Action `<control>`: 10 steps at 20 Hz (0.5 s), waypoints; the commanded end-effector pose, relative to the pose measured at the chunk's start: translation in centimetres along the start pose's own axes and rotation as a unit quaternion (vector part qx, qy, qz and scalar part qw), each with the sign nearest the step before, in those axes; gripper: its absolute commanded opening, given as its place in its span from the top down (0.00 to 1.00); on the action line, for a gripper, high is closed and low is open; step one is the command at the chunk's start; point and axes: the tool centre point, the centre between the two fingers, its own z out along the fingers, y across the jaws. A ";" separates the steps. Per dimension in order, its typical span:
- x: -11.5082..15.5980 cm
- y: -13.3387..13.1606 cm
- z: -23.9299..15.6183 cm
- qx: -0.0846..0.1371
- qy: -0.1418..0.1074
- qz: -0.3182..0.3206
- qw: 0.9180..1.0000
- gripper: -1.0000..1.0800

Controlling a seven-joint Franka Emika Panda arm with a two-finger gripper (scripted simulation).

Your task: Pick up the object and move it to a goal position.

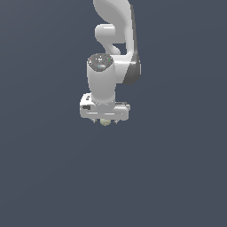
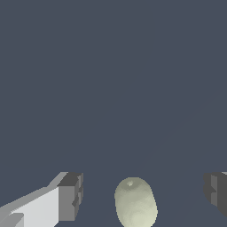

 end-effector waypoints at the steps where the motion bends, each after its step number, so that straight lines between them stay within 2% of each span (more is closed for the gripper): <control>1: 0.0 0.0 0.0 0.000 0.000 0.000 1.000 0.04; 4: 0.1 0.5 -0.2 -0.001 0.003 0.003 1.000 0.04; 10: 0.7 3.5 -1.5 -0.008 0.018 0.020 1.000 0.04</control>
